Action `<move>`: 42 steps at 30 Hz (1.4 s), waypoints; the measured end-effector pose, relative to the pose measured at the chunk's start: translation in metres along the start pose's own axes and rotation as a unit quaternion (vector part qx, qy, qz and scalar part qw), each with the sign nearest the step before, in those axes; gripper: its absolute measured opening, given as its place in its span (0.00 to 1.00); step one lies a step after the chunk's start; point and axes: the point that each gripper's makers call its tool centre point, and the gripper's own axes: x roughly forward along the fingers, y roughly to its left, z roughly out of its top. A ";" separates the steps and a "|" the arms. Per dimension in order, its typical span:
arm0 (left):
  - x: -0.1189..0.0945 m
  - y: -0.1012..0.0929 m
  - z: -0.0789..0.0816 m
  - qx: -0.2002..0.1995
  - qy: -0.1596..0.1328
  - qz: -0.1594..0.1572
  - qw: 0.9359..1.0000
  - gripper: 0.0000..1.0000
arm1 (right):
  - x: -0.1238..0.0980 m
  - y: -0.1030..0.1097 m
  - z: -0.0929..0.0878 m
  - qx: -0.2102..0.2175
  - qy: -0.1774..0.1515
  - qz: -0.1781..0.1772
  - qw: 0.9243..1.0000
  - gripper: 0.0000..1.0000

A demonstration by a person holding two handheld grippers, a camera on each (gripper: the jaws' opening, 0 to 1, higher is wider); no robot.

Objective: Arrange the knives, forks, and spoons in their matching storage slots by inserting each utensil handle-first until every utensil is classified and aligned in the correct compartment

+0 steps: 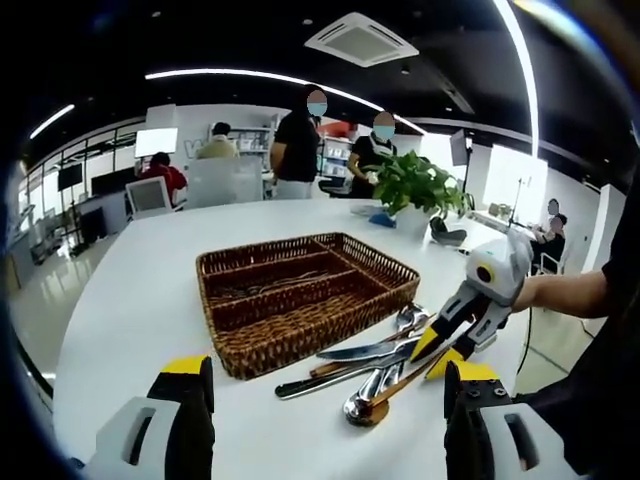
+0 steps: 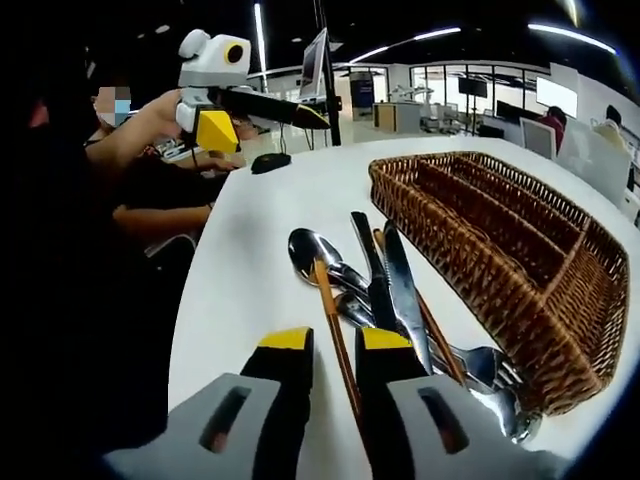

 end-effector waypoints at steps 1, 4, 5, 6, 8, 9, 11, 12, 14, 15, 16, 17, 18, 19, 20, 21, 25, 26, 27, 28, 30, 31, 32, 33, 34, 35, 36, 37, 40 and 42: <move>0.000 0.000 0.000 0.000 0.000 0.000 1.000 1.00 | 0.001 0.000 -0.001 -0.003 0.001 0.001 1.000 0.13; 0.000 0.000 -0.001 -0.001 0.001 -0.001 1.000 1.00 | 0.003 0.001 -0.003 -0.007 -0.001 0.005 1.000 0.12; 0.001 -0.001 -0.001 -0.001 0.001 -0.001 1.000 1.00 | 0.004 0.000 -0.003 -0.009 0.000 0.004 1.000 0.12; 0.001 0.000 -0.002 -0.001 0.002 -0.001 1.000 1.00 | 0.004 0.000 -0.004 -0.013 0.002 0.003 1.000 0.12; 0.002 0.000 -0.004 0.001 0.004 0.000 1.000 1.00 | 0.005 0.000 -0.005 -0.009 0.002 0.006 1.000 0.12; 0.002 0.000 -0.004 0.001 0.005 0.000 1.000 1.00 | 0.006 -0.001 -0.006 -0.009 0.002 0.005 1.000 0.12; 0.002 0.000 -0.005 0.001 0.007 0.000 1.000 1.00 | 0.007 -0.002 -0.010 -0.009 0.009 0.005 1.000 0.10; 0.003 0.000 -0.006 0.001 0.008 0.000 1.000 1.00 | 0.006 0.000 -0.011 -0.006 0.012 0.006 1.000 0.09; 0.003 0.000 -0.006 0.001 0.008 0.000 1.000 1.00 | 0.006 -0.002 -0.008 -0.010 0.004 0.005 1.000 0.06; 0.003 0.000 -0.006 0.002 0.008 0.000 1.000 1.00 | 0.006 -0.003 -0.008 -0.013 0.004 0.003 1.000 0.06; 0.003 0.000 -0.006 0.002 0.008 0.001 1.000 1.00 | 0.006 -0.002 -0.009 -0.014 0.004 0.004 1.000 0.05; 0.004 0.001 -0.007 0.001 0.009 0.001 1.000 1.00 | 0.005 -0.001 -0.008 -0.016 0.004 0.005 1.000 0.05; 0.004 0.001 -0.007 0.001 0.009 0.001 1.000 1.00 | 0.005 -0.002 -0.009 -0.020 0.004 0.005 1.000 0.05; 0.004 0.001 -0.007 0.002 0.010 0.000 1.000 1.00 | 0.005 -0.002 -0.009 -0.022 0.004 0.005 1.000 0.05; 0.005 0.001 -0.007 0.002 0.010 0.000 1.000 1.00 | 0.005 -0.002 -0.009 -0.024 0.004 0.006 1.000 0.05; 0.005 0.001 -0.007 0.002 0.010 0.000 1.000 1.00 | 0.005 -0.002 -0.009 -0.028 0.004 0.006 1.000 0.05; 0.006 0.000 -0.006 0.002 0.010 -0.002 1.000 1.00 | 0.006 -0.001 -0.009 -0.037 0.005 0.009 0.999 0.04; 0.006 -0.001 -0.006 0.002 0.010 -0.003 1.000 1.00 | 0.007 0.000 -0.008 -0.037 0.006 0.011 0.999 0.04; 0.006 -0.001 -0.006 0.003 0.010 -0.003 1.000 1.00 | 0.006 0.002 -0.009 -0.036 0.007 0.016 0.999 0.03; 0.006 -0.001 -0.006 0.003 0.011 -0.002 1.000 1.00 | 0.008 0.002 -0.010 -0.038 0.008 0.015 0.999 0.03; 0.006 -0.001 -0.006 0.003 0.011 -0.003 1.000 1.00 | 0.008 0.003 -0.010 -0.039 0.010 0.017 0.999 0.03; 0.005 -0.001 -0.006 0.003 0.011 -0.003 1.000 1.00 | 0.008 0.003 -0.010 -0.041 0.010 0.016 0.999 0.03; 0.005 -0.001 -0.006 0.003 0.011 -0.003 1.000 1.00 | 0.008 0.003 -0.009 -0.041 0.009 0.014 0.999 0.03; 0.005 -0.001 -0.006 0.003 0.010 -0.003 1.000 1.00 | 0.007 0.003 -0.008 -0.036 0.006 0.015 0.999 0.03; 0.005 -0.001 -0.006 0.003 0.010 -0.003 1.000 1.00 | 0.006 0.003 -0.006 -0.036 0.004 0.014 0.999 0.03; 0.005 -0.001 -0.006 0.004 0.010 -0.002 1.000 1.00 | 0.004 0.002 -0.004 -0.034 0.000 0.013 0.999 0.03; 0.004 0.000 -0.006 0.004 0.010 -0.002 1.000 1.00 | 0.004 0.002 -0.002 -0.034 -0.002 0.012 0.999 0.03; 0.004 0.000 -0.006 0.005 0.010 -0.002 1.000 1.00 | 0.003 0.002 -0.001 -0.035 -0.004 0.012 0.999 0.02; 0.004 0.000 -0.006 0.005 0.009 -0.003 1.000 1.00 | 0.000 0.003 0.006 -0.034 -0.012 0.009 0.999 0.02; 0.004 0.000 -0.006 0.006 0.009 -0.004 1.000 1.00 | -0.001 0.003 0.009 -0.034 -0.014 0.007 0.999 0.02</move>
